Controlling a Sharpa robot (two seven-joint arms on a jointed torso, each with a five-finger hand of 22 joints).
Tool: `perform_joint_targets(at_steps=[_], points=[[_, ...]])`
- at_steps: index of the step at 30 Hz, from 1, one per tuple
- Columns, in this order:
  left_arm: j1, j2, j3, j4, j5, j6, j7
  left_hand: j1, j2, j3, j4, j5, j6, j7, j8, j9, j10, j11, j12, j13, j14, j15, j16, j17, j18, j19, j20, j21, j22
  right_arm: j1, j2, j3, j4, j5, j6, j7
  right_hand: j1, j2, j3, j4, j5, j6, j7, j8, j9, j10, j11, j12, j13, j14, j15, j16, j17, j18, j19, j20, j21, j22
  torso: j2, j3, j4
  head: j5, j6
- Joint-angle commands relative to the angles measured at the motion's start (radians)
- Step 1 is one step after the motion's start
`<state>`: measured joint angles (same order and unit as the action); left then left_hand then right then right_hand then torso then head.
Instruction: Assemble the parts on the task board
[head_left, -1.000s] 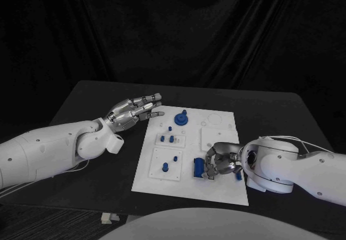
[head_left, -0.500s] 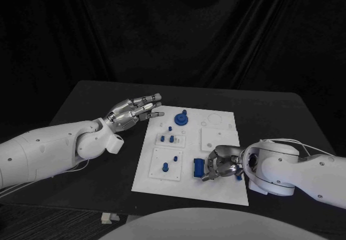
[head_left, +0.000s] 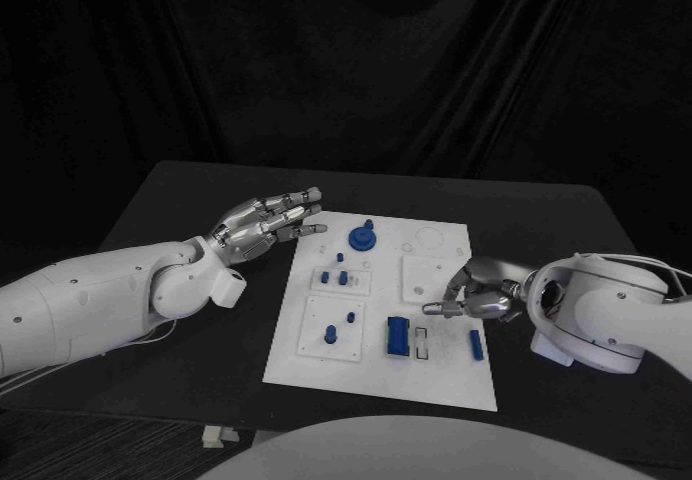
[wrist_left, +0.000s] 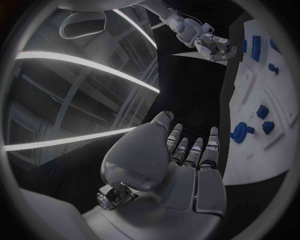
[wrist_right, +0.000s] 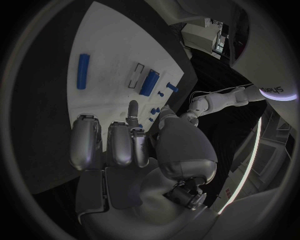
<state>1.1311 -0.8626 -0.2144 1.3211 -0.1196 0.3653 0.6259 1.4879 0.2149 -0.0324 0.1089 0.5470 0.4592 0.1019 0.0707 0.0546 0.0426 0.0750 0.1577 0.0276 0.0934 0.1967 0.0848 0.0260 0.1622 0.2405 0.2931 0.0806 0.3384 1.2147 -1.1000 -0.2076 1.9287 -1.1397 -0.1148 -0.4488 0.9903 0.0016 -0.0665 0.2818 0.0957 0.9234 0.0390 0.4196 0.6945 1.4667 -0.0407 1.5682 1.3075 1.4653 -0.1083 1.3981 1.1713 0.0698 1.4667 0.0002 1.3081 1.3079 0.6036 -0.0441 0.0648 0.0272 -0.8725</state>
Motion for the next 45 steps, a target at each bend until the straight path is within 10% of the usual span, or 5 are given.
perform_joint_targets(at_steps=[1,6,10,28,45], points=[[-0.001,0.003,0.001,0.000,0.007,0.007,0.007,-0.007,0.000,0.008,0.001,0.003,0.000,0.005,0.003,-0.001,-0.001,0.005,0.002,0.000,0.000,0.008,0.006,0.002,-0.002,0.006,-0.002,0.004,0.000,0.019,-0.021,0.000,0.002,0.000,0.011,-0.022,0.008,0.012,0.003,-0.003,0.078,0.029,0.003,-0.050,-0.050,0.104,0.007,0.003,0.263,0.045,0.010,0.005,0.003,-0.013,0.030,0.011,0.007,0.187,-0.001,-0.0004,0.0005,-0.005,0.000],[-0.001,0.005,0.001,-0.001,0.007,0.007,0.006,-0.008,-0.001,0.009,0.000,0.003,0.003,0.006,0.004,0.000,0.000,0.005,0.004,0.001,0.001,0.008,0.006,0.002,-0.002,0.006,-0.002,0.004,0.000,0.034,-0.037,-0.001,-0.022,-0.085,0.061,-0.074,0.062,0.007,0.018,-0.039,0.236,0.065,0.004,-0.100,-0.100,0.104,0.008,0.003,0.263,0.046,0.011,0.009,0.008,-0.014,0.032,0.011,0.016,0.189,-0.002,-0.0010,0.0003,-0.006,0.000],[-0.001,0.005,0.001,-0.002,0.007,0.007,0.007,-0.008,-0.001,0.009,0.000,0.003,0.003,0.006,0.004,0.000,0.000,0.005,0.004,0.001,0.001,0.008,0.006,0.002,-0.002,0.006,-0.002,0.004,0.000,0.028,-0.040,-0.001,-0.046,-0.186,0.107,-0.122,0.108,0.004,0.035,-0.073,0.244,0.085,0.002,-0.120,-0.119,0.104,0.007,0.003,0.263,0.045,0.010,0.008,0.004,-0.015,0.032,0.011,0.019,0.190,-0.003,-0.0024,0.0021,-0.007,0.000],[-0.004,0.003,0.001,-0.006,0.007,0.010,0.007,-0.008,-0.002,0.010,-0.001,0.003,0.003,0.007,0.005,0.000,0.001,0.006,0.004,0.001,0.000,0.008,0.006,0.002,-0.003,0.007,-0.002,0.004,0.000,-0.034,-0.044,-0.001,-0.053,-0.254,0.110,-0.140,0.131,0.004,0.048,-0.099,0.159,0.193,-0.007,-0.192,-0.203,0.104,0.000,0.003,0.263,0.046,0.005,0.013,0.010,-0.017,0.037,0.008,0.034,0.194,0.001,0.0001,0.0001,-0.014,0.000],[-0.007,0.003,0.001,-0.007,0.007,0.013,0.004,-0.009,-0.002,0.011,-0.002,0.003,0.002,0.007,0.005,0.000,0.000,0.007,0.003,0.001,-0.001,0.008,0.006,0.001,-0.003,0.006,-0.002,0.004,-0.002,-0.069,-0.025,-0.001,-0.058,-0.255,0.125,-0.150,0.114,0.003,0.029,-0.096,0.093,0.258,-0.034,-0.146,-0.135,0.104,-0.023,0.003,0.263,0.045,-0.014,0.013,0.008,-0.017,0.036,-0.010,0.033,0.193,0.001,-0.0003,0.0004,-0.017,0.000]])
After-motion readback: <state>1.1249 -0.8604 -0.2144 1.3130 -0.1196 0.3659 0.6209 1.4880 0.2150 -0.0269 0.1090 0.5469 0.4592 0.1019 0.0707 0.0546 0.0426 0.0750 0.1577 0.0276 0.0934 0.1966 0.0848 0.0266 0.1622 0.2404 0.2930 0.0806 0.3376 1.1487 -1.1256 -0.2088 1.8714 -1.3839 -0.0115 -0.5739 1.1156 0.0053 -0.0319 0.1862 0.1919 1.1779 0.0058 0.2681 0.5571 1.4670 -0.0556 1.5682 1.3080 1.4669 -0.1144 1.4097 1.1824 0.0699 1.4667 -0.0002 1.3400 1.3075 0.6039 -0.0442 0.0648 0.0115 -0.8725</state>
